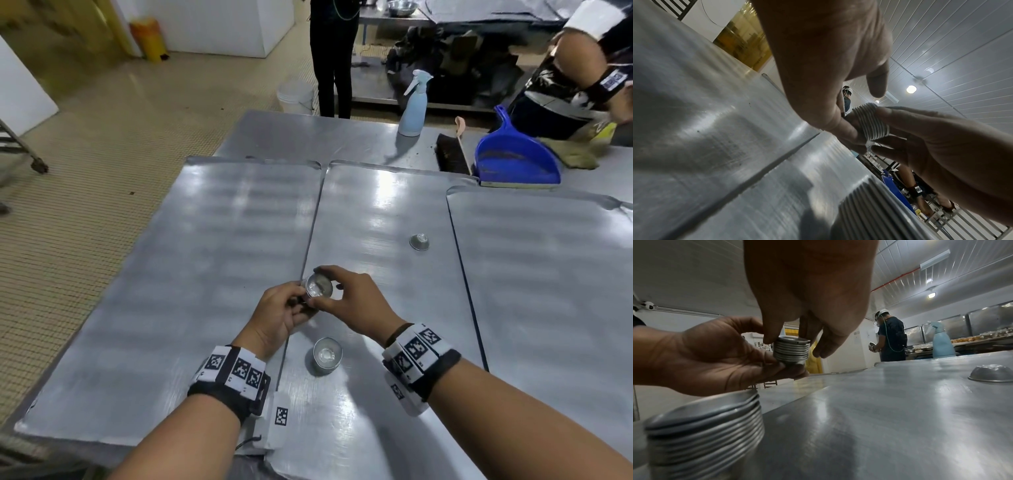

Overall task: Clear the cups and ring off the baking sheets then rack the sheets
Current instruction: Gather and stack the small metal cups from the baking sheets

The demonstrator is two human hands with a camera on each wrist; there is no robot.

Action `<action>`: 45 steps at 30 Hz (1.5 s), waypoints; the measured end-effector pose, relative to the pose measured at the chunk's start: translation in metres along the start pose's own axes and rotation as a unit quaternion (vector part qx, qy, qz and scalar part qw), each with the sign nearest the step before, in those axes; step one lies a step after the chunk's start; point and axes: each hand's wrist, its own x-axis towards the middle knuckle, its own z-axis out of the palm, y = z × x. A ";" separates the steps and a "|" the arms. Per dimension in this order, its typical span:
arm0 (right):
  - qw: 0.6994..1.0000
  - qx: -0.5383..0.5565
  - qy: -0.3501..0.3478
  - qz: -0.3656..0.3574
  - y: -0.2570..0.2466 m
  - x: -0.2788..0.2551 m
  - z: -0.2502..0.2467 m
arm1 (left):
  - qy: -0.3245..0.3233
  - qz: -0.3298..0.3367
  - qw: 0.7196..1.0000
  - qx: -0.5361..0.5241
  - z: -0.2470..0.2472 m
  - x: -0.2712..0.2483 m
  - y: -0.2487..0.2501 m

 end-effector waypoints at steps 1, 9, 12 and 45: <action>1.000 0.004 -0.004 -0.002 0.002 0.000 0.001 | 0.001 0.002 1.000 0.005 0.000 0.001 -0.001; 1.000 0.015 -0.005 0.015 0.031 0.000 -0.014 | 0.016 -0.002 0.999 0.038 0.007 0.014 -0.005; 0.995 -0.036 0.056 0.076 0.060 0.015 -0.037 | 0.032 -0.008 0.999 0.023 0.009 0.025 -0.003; 0.973 -0.123 0.111 0.160 0.108 0.017 -0.049 | 0.013 -0.024 0.998 0.056 0.011 0.038 -0.006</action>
